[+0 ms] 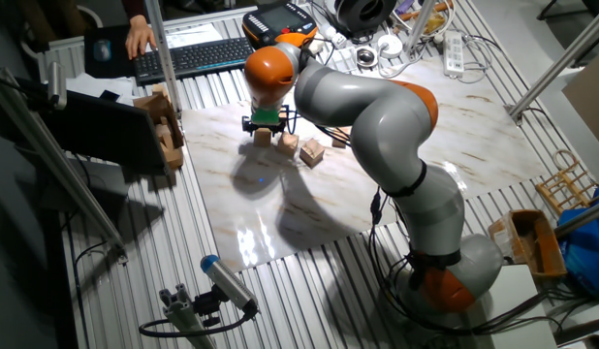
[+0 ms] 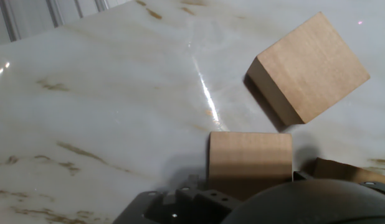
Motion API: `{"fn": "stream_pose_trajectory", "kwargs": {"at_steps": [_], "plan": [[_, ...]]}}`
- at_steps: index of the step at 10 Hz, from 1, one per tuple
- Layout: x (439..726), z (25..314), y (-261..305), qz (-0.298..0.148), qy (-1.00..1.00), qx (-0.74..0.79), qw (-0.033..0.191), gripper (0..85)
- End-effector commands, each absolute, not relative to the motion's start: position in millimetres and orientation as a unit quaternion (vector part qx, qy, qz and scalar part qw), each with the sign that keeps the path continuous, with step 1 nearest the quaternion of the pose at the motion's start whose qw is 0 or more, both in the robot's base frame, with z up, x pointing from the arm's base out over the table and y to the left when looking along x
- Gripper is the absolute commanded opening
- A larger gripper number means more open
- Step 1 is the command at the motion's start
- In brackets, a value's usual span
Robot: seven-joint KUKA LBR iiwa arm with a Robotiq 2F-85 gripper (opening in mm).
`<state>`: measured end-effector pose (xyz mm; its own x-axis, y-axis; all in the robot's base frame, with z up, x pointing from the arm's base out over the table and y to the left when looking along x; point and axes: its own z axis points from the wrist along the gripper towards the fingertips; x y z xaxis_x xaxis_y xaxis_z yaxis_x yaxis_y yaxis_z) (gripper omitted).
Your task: Stack the blocks into a cross shape
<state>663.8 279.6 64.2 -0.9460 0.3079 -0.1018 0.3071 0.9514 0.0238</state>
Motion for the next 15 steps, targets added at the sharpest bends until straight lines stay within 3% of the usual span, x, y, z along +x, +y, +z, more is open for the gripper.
{"fn": "stream_pose_trajectory", "kwargs": {"at_steps": [1, 4, 6, 7, 15], "plan": [[664, 64, 279, 0.004, 0.987, 0.155, 0.051, 68.0], [665, 59, 278, 0.006, 0.987, 0.150, 0.048, 68.0], [665, 60, 278, 0.008, 0.988, 0.149, 0.045, 34.0], [665, 61, 277, 0.010, 0.988, 0.146, 0.041, 0.0], [649, 103, 283, 0.008, 0.942, 0.336, 0.006, 0.0]]}}
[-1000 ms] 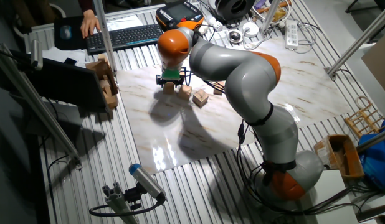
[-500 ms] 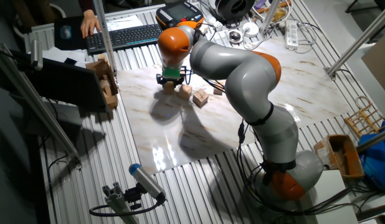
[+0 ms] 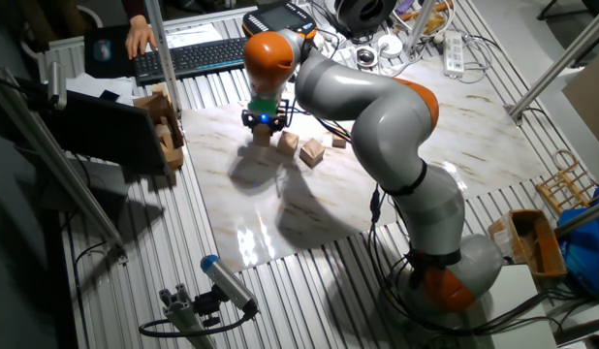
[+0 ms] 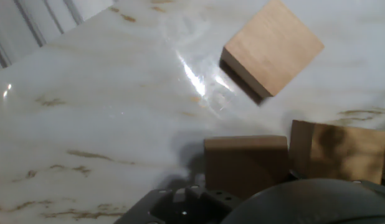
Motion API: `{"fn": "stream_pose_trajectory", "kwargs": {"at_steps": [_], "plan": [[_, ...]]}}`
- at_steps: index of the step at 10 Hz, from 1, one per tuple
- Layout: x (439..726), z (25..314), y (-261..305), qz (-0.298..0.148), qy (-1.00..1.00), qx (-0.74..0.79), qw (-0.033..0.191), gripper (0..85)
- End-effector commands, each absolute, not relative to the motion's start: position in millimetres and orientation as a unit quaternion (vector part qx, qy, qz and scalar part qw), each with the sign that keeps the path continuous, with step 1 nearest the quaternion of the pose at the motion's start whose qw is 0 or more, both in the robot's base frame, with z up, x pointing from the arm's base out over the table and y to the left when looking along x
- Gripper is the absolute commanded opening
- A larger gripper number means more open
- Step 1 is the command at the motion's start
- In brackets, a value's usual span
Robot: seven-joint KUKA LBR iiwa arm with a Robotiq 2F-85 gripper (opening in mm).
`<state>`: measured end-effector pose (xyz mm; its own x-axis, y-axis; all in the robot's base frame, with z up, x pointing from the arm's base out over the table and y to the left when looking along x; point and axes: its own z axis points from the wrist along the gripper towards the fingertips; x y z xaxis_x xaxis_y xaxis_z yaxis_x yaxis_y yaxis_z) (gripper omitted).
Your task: Stack the blocks into a cross shape
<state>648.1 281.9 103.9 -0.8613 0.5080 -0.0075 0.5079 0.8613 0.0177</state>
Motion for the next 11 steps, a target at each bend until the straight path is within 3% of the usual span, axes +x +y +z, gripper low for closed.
{"fn": "stream_pose_trajectory", "kwargs": {"at_steps": [1, 7, 11], "plan": [[646.5, 106.0, 280.4, 0.002, 0.930, 0.368, 0.009, 0.0], [638.4, 115.1, 284.3, -0.001, 0.875, 0.482, 0.039, 0.0], [638.0, 113.8, 281.8, -0.012, 0.852, 0.521, 0.041, 0.0]]}}
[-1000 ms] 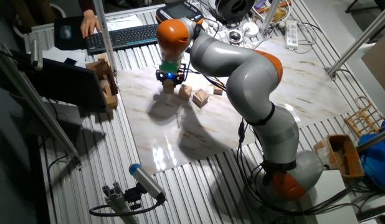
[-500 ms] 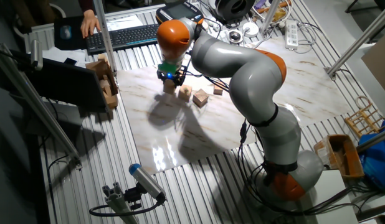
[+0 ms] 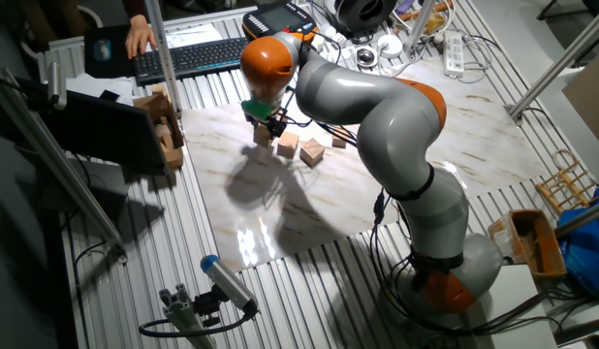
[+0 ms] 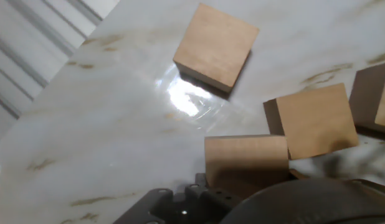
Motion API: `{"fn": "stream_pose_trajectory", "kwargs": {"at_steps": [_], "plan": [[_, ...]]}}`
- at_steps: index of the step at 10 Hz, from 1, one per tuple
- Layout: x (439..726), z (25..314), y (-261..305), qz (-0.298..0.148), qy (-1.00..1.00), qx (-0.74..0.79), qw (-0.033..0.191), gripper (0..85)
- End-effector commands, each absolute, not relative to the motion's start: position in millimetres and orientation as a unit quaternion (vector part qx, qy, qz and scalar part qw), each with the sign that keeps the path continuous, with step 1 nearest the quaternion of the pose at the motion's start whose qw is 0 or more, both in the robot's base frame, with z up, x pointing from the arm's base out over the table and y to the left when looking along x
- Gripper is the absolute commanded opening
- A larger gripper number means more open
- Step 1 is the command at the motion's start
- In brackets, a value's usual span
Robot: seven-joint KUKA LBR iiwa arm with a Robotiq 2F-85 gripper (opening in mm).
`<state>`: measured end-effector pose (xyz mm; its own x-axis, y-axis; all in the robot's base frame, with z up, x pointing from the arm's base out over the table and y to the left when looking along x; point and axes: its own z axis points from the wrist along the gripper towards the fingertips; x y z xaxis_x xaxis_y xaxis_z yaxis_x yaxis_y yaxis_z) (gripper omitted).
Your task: Stack the blocks into a cross shape
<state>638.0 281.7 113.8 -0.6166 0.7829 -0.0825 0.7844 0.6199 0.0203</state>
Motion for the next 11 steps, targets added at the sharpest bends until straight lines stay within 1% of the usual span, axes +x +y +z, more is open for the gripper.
{"fn": "stream_pose_trajectory", "kwargs": {"at_steps": [1, 5, 8, 9, 10, 11], "plan": [[638, 114, 281, -0.014, 0.847, 0.530, 0.039, 0.0], [637, 112, 272, -0.024, 0.829, 0.556, 0.046, 0.0], [640, 111, 275, -0.022, 0.816, 0.576, 0.033, 0.0], [640, 110, 277, -0.028, 0.810, 0.585, 0.034, 0.0], [640, 108, 276, -0.022, 0.803, 0.595, 0.029, 0.0], [639, 109, 278, -0.022, 0.795, 0.606, 0.029, 0.0]]}}
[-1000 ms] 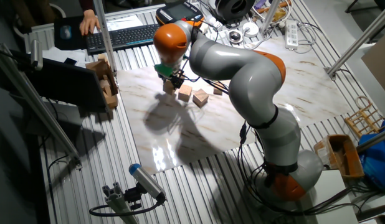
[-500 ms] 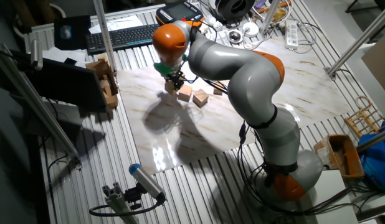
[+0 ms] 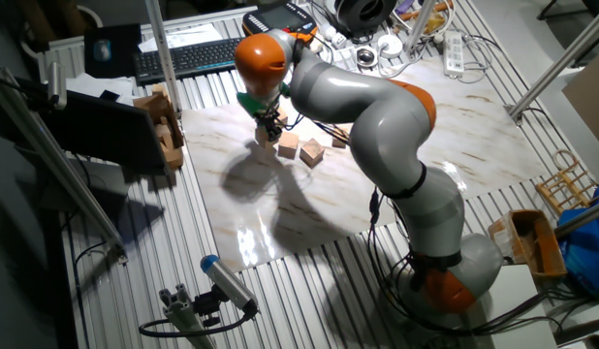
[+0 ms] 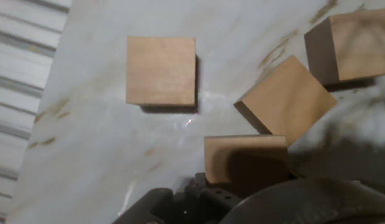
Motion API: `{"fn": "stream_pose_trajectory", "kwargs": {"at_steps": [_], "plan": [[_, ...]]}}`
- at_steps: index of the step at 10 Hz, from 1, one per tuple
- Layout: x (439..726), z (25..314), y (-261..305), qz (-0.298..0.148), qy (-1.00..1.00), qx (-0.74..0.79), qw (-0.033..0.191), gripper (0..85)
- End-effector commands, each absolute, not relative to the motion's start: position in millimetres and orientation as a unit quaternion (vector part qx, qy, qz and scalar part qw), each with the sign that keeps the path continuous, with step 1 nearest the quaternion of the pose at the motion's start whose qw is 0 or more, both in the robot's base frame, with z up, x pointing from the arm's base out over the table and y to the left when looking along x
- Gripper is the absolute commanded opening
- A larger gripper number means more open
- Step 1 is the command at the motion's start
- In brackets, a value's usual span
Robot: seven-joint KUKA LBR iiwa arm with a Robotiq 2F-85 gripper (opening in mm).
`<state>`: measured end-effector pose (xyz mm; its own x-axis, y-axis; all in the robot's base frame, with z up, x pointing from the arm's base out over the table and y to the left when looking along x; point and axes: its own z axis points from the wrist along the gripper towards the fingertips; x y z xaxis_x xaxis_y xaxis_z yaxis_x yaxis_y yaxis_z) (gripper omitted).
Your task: Stack the blocks into a cross shape
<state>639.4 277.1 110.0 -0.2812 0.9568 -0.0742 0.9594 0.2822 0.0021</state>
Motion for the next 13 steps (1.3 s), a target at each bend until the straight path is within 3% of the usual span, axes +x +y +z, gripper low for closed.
{"fn": "stream_pose_trajectory", "kwargs": {"at_steps": [1, 2, 9, 11, 13], "plan": [[637, 109, 282, -0.019, 0.780, 0.625, 0.037, 0.0], [636, 107, 288, -0.013, 0.763, 0.645, 0.047, 0.0], [634, 108, 290, 0.007, 0.728, 0.685, 0.024, 0.0], [634, 108, 286, 0.016, 0.684, 0.727, 0.058, 0.0], [635, 106, 284, 0.019, 0.640, 0.765, 0.074, 0.0]]}}
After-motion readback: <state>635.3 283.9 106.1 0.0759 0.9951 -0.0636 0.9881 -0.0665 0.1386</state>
